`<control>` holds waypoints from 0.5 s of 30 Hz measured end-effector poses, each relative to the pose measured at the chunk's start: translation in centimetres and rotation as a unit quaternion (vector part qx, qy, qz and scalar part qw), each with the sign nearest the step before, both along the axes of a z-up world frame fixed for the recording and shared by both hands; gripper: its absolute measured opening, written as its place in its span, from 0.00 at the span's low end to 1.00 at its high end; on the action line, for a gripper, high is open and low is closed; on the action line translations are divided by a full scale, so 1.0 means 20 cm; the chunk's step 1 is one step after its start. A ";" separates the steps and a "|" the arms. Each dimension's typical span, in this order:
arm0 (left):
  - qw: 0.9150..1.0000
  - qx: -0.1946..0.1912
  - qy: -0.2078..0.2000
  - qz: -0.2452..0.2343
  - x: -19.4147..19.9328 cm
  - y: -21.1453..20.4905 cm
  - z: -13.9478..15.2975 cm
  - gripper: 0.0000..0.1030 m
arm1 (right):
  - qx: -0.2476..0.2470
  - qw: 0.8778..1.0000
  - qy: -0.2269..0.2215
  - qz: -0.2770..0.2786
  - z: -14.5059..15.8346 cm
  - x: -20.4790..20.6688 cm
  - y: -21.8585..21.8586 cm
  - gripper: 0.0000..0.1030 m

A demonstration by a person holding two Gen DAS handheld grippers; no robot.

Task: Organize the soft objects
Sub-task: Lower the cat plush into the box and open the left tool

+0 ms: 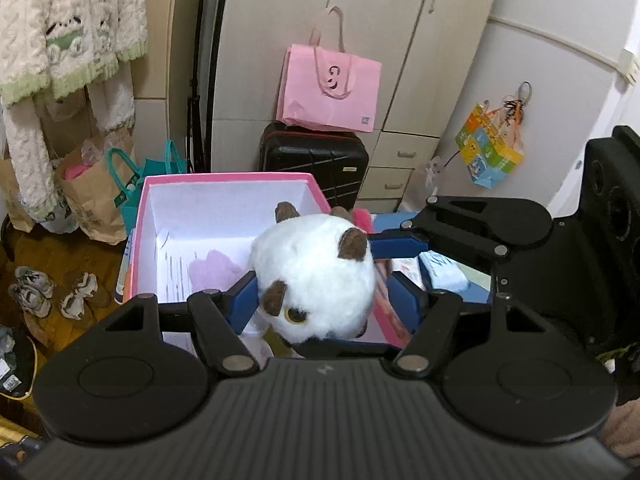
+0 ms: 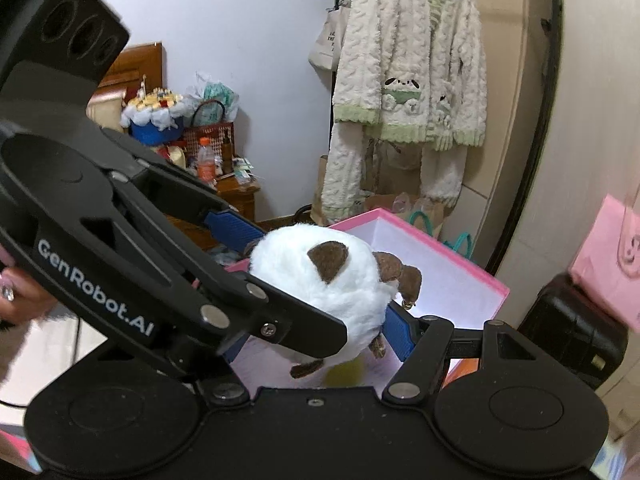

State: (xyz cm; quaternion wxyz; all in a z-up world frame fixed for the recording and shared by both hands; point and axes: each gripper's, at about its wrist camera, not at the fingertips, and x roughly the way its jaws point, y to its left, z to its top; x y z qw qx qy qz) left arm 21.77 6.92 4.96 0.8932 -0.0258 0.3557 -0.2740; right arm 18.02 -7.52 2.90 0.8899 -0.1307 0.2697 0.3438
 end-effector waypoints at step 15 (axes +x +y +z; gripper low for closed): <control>0.995 -0.015 0.092 0.030 0.52 -0.04 -0.34 0.66 | -0.114 0.992 -0.004 0.048 -0.26 0.49 0.07 0.71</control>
